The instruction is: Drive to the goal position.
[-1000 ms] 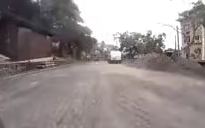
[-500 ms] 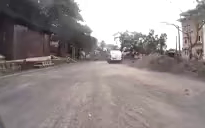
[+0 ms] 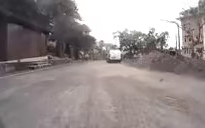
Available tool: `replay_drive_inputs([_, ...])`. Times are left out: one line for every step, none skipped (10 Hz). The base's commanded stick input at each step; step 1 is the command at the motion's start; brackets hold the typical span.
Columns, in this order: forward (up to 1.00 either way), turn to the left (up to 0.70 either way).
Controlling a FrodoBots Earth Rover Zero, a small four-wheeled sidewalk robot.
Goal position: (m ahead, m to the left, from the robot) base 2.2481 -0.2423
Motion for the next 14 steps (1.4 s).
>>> replay_drive_inputs([0.7, 0.0])
replay_drive_inputs([0.7, 0.0])
replay_drive_inputs([0.7, 0.0])
replay_drive_inputs([0.7, 0.0])
replay_drive_inputs([0.7, 0.0])
replay_drive_inputs([0.7, 0.0])
replay_drive_inputs([0.7, 0.0])
replay_drive_inputs([0.7, 0.0])
replay_drive_inputs([0.7, 0.0])
replay_drive_inputs([0.7, 0.0])
replay_drive_inputs([0.7, 0.0])
replay_drive_inputs([0.7, 0.0])
replay_drive_inputs([0.7, 0.0])
replay_drive_inputs([0.7, 0.0])
